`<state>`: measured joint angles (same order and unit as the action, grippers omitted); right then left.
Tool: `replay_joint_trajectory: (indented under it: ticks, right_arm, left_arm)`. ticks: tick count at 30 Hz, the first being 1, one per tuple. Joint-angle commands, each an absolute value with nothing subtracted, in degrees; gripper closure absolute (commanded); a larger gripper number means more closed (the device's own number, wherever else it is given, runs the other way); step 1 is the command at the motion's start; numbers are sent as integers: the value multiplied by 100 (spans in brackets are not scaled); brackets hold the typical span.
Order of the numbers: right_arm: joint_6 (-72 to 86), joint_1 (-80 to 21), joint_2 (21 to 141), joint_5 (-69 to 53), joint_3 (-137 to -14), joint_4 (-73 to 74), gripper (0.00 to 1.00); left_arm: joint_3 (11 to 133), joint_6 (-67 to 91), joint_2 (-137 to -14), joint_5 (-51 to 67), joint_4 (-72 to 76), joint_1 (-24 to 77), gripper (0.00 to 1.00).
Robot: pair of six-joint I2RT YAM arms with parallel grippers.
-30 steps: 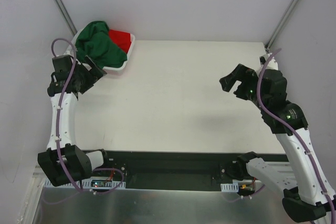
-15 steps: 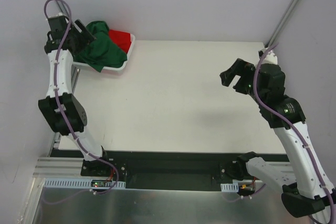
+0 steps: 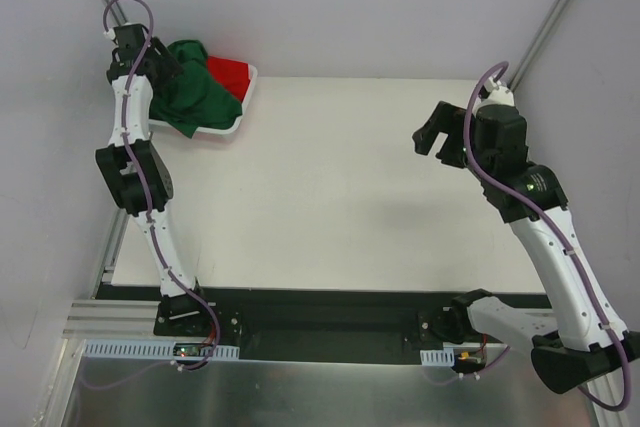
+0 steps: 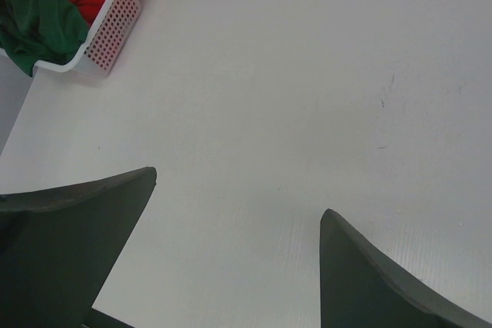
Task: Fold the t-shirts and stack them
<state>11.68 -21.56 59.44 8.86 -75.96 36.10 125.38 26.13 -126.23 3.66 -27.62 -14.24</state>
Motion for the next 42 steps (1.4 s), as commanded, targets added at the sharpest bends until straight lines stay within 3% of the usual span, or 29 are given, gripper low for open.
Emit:
replay_joint_trajectory:
  ticks: [1, 8, 13, 17, 18, 20, 21, 35, 42]
  right_arm:
    - [932, -2118, 6012, 1160, -7822, 3463, 4]
    - [730, -2066, 6249, 1221, -8041, 3612, 4]
    - [738, -2048, 6363, 1415, -8147, 3604, 4]
    - [764, -2039, 6355, 1424, -8244, 3647, 4]
    - [826, -2030, 6337, 1450, -8218, 3639, 4]
    - [905, -2030, 6267, 1468, -8165, 3630, 4]
    - [975, -2030, 6249, 1450, -8087, 3630, 4]
    - [985, -2039, 6047, 889, -8138, 3770, 4]
    - [1090, -2039, 5836, 712, -7954, 3919, 4]
  left_arm:
    - [12929, 2531, -12823, 377, -2672, -1415, 34]
    - [12920, 2751, -13078, 483, -2523, -1406, 35]
    - [13017, 2979, -13342, 536, -2400, -1362, 44]
    - [13140, 3094, -13456, 571, -2338, -1327, 65]
    - [13140, 3111, -13413, 502, -2338, -1327, 78]
    - [13035, 3103, -13238, 396, -2338, -1327, 86]
    - [13008, 3076, -13175, 256, -2329, -1327, 100]
    - [13192, 3479, -11357, 35, -2320, -1327, 100]
    - [14026, 3780, -10838, 404, -2320, -1099, 100]
